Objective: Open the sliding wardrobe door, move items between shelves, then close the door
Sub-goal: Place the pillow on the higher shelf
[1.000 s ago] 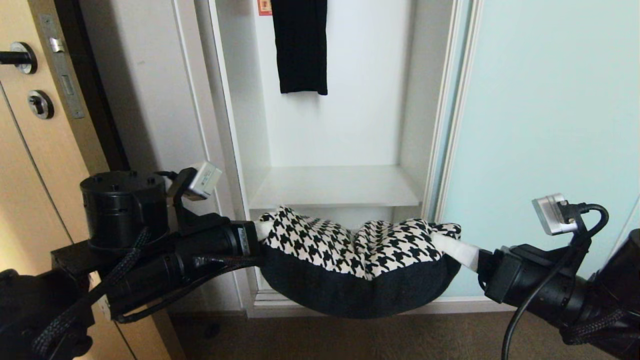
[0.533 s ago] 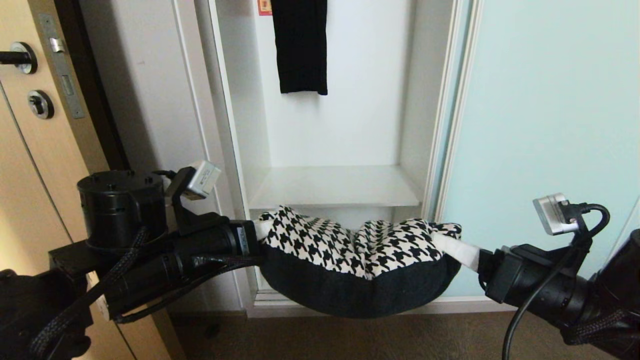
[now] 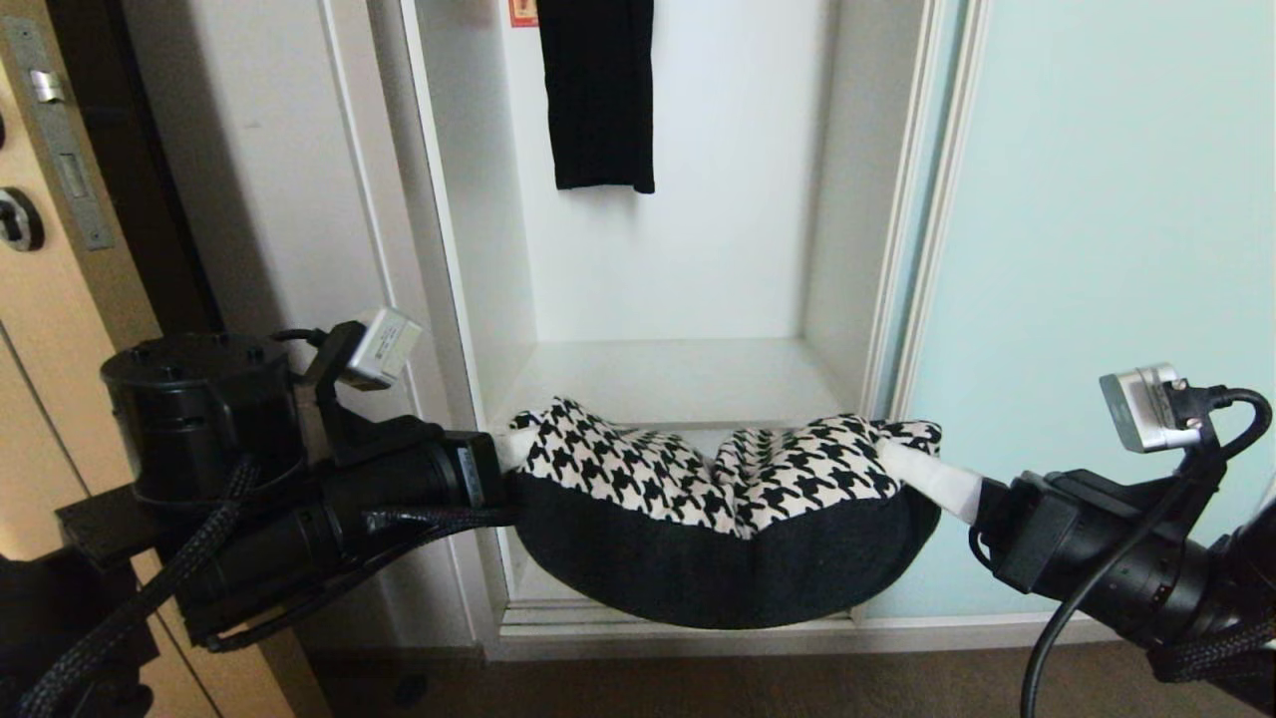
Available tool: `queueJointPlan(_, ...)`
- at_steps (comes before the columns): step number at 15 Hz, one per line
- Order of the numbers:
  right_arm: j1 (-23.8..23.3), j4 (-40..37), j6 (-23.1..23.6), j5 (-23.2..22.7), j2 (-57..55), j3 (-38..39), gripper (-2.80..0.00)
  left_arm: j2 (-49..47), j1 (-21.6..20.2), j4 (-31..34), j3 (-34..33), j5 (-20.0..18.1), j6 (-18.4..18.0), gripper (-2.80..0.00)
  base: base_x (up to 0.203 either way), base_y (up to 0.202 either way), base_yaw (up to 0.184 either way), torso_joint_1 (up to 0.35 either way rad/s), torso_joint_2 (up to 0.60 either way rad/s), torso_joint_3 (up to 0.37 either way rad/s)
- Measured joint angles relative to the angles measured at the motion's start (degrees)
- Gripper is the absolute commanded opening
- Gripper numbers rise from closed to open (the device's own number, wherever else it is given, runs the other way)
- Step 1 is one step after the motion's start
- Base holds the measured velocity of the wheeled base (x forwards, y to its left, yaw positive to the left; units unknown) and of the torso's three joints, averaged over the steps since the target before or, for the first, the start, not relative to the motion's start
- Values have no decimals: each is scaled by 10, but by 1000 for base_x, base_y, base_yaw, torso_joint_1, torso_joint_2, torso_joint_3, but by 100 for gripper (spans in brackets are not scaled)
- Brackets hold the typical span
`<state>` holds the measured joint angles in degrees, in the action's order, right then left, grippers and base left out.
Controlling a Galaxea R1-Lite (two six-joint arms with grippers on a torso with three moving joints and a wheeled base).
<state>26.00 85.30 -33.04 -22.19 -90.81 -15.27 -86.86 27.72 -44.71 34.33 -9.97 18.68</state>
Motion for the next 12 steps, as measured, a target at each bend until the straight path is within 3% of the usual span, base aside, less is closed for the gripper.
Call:
queueJointPlan(4,1,-13,3,0,20,-20,-280,4,0,-26,-5,2,-13,-280,196,0,-1,4,3,0)
queueJointPlan(12,-1,-138,2,-2,68,-134,-280,4,-1,-45,17,5,-25,-280,196,0,1,2,2,2)
